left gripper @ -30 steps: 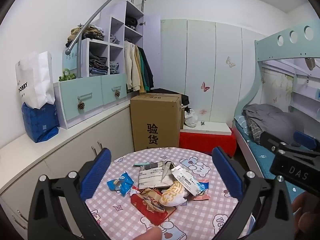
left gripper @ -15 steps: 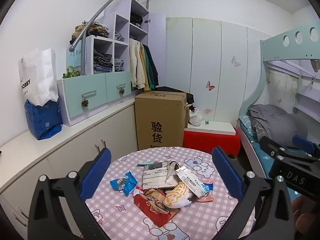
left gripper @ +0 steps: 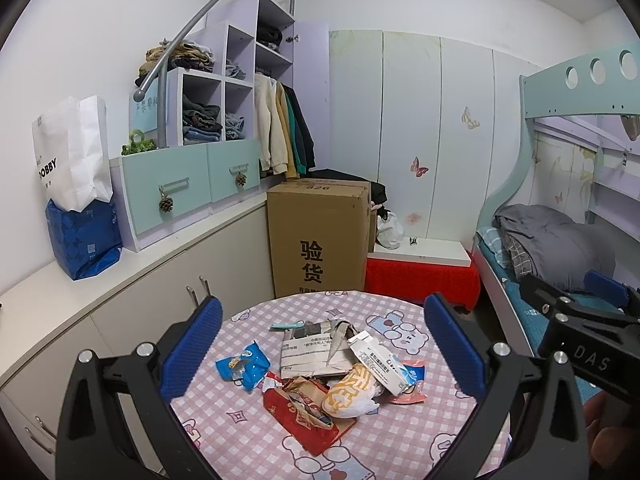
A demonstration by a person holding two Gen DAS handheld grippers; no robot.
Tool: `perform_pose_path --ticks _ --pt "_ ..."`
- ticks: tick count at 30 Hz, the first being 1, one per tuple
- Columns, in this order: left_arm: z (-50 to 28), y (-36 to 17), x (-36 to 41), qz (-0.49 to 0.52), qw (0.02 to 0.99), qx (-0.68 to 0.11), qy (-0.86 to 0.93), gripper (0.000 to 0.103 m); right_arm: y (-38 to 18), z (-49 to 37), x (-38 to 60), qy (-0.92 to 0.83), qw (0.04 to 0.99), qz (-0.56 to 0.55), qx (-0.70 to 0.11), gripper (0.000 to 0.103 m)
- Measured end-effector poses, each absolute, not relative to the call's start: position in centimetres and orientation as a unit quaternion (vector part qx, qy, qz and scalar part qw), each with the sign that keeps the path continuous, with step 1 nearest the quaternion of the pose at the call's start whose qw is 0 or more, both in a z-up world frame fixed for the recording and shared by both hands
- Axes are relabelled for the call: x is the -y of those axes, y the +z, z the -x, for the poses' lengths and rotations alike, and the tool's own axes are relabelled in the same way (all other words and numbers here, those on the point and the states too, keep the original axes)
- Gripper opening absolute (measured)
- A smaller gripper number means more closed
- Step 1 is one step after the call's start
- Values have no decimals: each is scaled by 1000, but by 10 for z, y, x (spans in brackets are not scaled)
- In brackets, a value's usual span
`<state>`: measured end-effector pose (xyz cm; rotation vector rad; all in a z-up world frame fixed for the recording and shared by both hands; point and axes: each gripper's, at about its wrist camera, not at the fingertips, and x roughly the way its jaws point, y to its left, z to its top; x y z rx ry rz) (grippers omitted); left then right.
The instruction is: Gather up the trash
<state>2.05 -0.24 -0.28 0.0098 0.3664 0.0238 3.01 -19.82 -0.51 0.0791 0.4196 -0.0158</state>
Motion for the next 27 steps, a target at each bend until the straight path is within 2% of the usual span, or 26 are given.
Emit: perform_pose_path --ticks 16,27 --pt "-32 -14 -2 -2 979 -203 10 99 -9 -39 195 -7 976 -32 -217 98" --pt "-47 -52 -17 7 968 -252 19 99 -29 -59 195 -6 967 -24 -252 97"
